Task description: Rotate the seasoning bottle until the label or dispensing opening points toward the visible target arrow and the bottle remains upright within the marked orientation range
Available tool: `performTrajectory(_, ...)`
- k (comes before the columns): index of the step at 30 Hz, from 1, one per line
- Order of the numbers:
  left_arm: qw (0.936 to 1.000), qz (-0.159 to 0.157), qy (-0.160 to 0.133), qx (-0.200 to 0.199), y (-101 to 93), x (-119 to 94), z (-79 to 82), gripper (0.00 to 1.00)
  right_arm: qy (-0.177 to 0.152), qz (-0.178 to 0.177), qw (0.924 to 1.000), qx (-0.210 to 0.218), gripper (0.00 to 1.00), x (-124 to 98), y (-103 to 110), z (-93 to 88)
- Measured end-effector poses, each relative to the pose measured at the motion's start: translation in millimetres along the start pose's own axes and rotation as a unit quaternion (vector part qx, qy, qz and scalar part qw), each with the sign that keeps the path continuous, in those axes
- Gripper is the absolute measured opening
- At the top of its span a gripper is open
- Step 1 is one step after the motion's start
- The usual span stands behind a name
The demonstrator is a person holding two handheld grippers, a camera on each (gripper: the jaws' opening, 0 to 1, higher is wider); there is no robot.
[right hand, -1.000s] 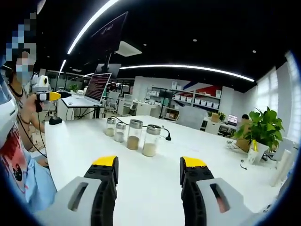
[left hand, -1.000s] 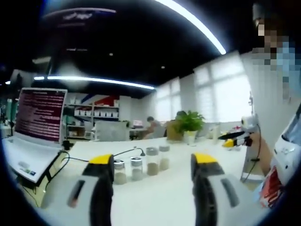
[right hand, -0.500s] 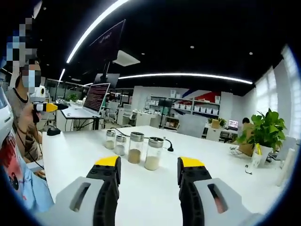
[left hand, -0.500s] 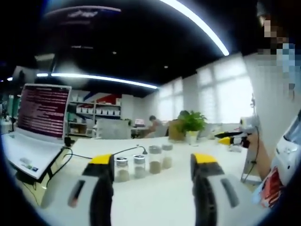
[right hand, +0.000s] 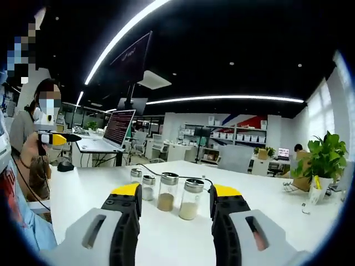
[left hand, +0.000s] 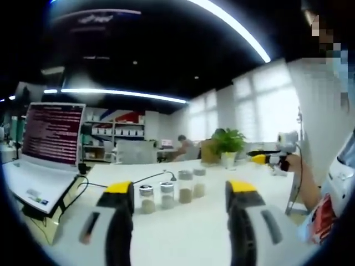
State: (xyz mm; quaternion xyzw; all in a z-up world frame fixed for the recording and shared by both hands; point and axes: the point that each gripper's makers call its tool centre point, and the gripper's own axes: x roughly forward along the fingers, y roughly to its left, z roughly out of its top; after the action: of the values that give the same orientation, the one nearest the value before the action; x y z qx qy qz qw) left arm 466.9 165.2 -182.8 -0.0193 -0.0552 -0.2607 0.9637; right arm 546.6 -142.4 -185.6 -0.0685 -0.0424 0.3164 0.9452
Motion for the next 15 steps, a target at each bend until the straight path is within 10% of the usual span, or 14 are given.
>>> performTrajectory(15, 1.0000, 0.000, -0.001, 0.001, 3.1, -2.2, 0.5, 0.70, 0.047, -0.013, 0.9988, 0.008, 0.44, 41.1, -17.8, -20.3)
